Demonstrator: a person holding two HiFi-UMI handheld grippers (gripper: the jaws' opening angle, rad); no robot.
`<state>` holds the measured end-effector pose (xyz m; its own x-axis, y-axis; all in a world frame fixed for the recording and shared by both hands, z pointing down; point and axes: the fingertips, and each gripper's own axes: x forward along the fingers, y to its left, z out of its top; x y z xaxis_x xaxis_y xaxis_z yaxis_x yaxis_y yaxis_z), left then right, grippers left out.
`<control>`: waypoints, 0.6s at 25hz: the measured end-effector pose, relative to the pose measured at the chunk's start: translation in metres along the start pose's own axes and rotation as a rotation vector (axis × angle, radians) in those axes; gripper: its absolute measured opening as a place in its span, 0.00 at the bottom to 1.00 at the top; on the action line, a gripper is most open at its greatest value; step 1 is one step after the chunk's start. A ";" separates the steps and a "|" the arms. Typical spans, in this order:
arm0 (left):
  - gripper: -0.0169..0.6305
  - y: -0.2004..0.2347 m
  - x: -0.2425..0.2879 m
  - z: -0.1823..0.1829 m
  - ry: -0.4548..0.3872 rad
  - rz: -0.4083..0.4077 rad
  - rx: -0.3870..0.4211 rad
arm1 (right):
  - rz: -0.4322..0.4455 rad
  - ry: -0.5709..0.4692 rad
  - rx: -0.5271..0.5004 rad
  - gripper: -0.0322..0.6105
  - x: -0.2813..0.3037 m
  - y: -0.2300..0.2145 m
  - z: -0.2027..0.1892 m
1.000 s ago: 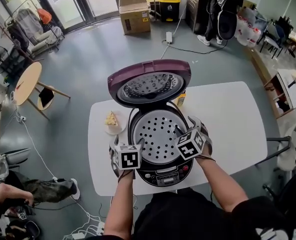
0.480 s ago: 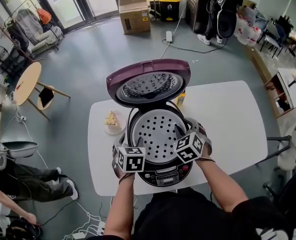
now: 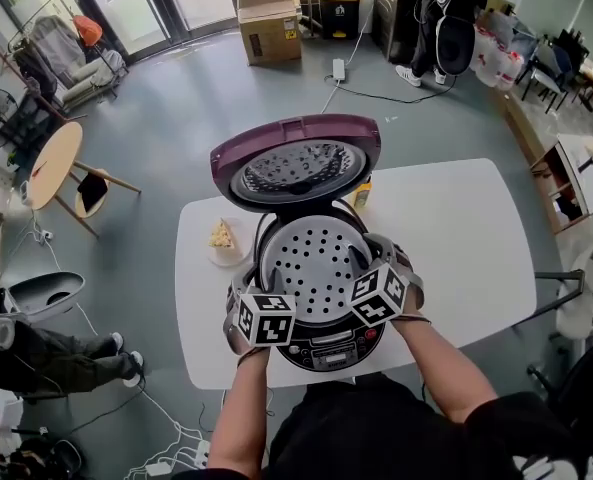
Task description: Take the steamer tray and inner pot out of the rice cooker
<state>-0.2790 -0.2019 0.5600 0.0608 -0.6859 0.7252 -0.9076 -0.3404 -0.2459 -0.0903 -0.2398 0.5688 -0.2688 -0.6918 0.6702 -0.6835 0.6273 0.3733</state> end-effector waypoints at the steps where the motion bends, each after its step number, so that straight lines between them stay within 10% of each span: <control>1: 0.27 0.000 0.000 0.000 -0.001 0.002 0.002 | 0.002 -0.001 0.001 0.23 0.000 0.000 0.000; 15: 0.29 -0.003 -0.003 -0.001 -0.003 0.017 0.051 | -0.006 -0.020 0.003 0.21 -0.003 -0.001 0.002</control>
<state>-0.2767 -0.1979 0.5592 0.0464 -0.6936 0.7189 -0.8862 -0.3607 -0.2908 -0.0902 -0.2388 0.5653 -0.2786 -0.7025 0.6549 -0.6872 0.6222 0.3751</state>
